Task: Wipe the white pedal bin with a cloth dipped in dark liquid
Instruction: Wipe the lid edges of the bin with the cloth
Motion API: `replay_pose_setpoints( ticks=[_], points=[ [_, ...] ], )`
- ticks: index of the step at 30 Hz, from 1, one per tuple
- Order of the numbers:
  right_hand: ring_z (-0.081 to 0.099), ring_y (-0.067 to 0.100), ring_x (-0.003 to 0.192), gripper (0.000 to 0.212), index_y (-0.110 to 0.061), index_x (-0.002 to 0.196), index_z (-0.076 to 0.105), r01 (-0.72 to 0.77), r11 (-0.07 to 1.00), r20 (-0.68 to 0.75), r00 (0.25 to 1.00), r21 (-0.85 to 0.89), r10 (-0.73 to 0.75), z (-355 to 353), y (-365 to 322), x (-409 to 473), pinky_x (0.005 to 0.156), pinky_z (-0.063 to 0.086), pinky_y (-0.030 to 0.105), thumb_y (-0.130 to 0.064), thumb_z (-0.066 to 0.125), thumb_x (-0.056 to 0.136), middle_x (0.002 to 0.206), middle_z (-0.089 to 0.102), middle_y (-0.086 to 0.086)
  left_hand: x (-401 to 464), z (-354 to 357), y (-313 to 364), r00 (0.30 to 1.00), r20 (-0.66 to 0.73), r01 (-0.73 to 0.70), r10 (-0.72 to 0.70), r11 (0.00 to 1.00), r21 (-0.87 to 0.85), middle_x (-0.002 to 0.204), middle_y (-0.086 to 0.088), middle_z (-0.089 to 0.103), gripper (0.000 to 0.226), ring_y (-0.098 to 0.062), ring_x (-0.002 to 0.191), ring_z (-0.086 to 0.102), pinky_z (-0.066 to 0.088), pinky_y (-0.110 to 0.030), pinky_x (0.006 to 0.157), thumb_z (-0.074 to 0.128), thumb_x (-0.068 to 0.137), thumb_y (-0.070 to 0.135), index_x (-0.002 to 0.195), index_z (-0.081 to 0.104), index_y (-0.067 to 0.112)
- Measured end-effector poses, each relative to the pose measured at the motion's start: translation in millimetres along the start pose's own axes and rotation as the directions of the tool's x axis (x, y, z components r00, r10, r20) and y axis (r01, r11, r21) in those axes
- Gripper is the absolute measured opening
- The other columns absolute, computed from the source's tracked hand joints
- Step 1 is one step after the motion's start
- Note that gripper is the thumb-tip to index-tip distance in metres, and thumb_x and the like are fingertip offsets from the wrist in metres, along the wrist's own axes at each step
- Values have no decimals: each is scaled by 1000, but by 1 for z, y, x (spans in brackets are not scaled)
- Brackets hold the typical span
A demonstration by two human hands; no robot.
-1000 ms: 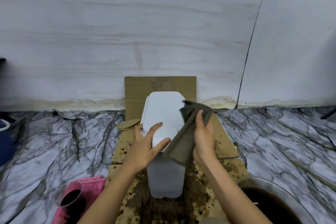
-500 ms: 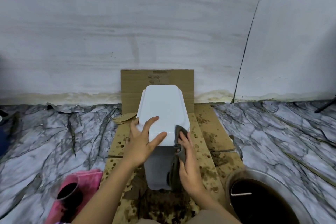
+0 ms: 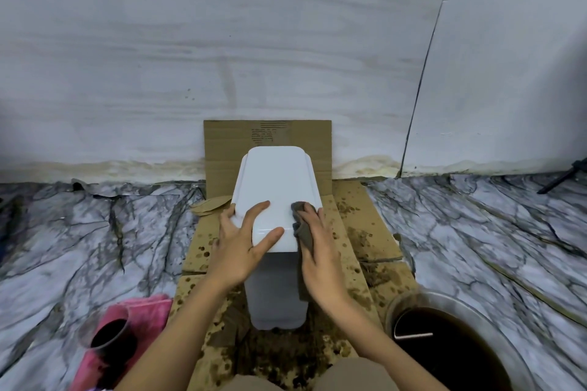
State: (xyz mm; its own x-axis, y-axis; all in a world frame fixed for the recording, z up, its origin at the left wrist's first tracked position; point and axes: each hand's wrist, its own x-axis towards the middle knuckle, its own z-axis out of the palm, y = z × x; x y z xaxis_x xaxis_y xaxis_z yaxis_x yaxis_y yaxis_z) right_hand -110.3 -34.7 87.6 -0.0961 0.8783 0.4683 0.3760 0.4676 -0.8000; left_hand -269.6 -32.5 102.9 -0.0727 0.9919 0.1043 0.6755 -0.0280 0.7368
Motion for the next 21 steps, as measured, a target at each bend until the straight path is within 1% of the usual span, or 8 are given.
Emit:
replay_pose_setpoints(
  ticks=[4,8,10,12,14,15,19,21],
  points=[
    [10,9,146,41,-36,133,39,-156,982,24,988,108,154,3,-18,10,119,12,29,-13,43,99,145,34,-15,0,-16,9,996,75,45,-41,997,-61,144,-1,13,52,-27,140,19,19,-50,116,23,77,79,125,32,63],
    [18,10,145,44,-21,144,35,-172,979,60,984,107,166,4,-43,26,119,18,33,-17,42,100,147,33,-14,-8,-25,29,999,-25,39,-44,987,-155,150,0,20,90,-18,144,11,14,-50,118,11,68,89,140,35,42],
    [21,12,144,44,-20,144,35,-172,983,104,981,69,164,8,-52,34,117,21,33,-18,41,101,150,34,-8,-17,-26,45,998,-69,-19,4,974,-226,148,2,25,72,-13,143,15,16,-44,118,18,79,81,127,53,39],
    [23,16,144,42,-20,143,37,-196,979,179,967,63,182,11,-58,40,116,25,37,-22,40,101,150,38,-2,-22,-28,58,999,-48,-20,5,952,-305,134,11,47,29,-5,132,37,30,-31,113,31,89,62,102,54,50],
    [14,16,146,45,-21,146,33,-250,962,277,937,107,213,12,-59,44,119,19,40,-23,39,101,153,32,-2,-22,-31,64,1000,17,8,0,896,-445,101,31,60,21,15,101,52,41,-5,86,36,90,56,96,54,47],
    [9,14,147,48,-23,148,28,-288,948,329,915,134,231,11,-60,46,120,16,40,-23,40,101,156,26,-4,-21,-32,63,999,47,36,-13,857,-515,94,32,59,27,17,92,53,41,-2,76,37,91,56,104,57,43],
    [29,9,140,69,-32,149,23,-394,884,493,838,252,233,10,-63,45,114,30,33,-25,49,86,151,34,-10,-19,-31,57,995,69,103,-76,718,-688,97,19,67,28,9,89,63,48,-8,68,48,94,46,111,64,31],
    [46,-7,119,71,-37,143,33,-428,844,565,803,325,190,10,-64,44,95,43,17,-25,49,74,133,48,-21,-18,-31,56,986,38,128,-161,600,-790,102,5,71,24,-6,96,67,51,-18,74,52,95,32,113,65,22]
  ],
)
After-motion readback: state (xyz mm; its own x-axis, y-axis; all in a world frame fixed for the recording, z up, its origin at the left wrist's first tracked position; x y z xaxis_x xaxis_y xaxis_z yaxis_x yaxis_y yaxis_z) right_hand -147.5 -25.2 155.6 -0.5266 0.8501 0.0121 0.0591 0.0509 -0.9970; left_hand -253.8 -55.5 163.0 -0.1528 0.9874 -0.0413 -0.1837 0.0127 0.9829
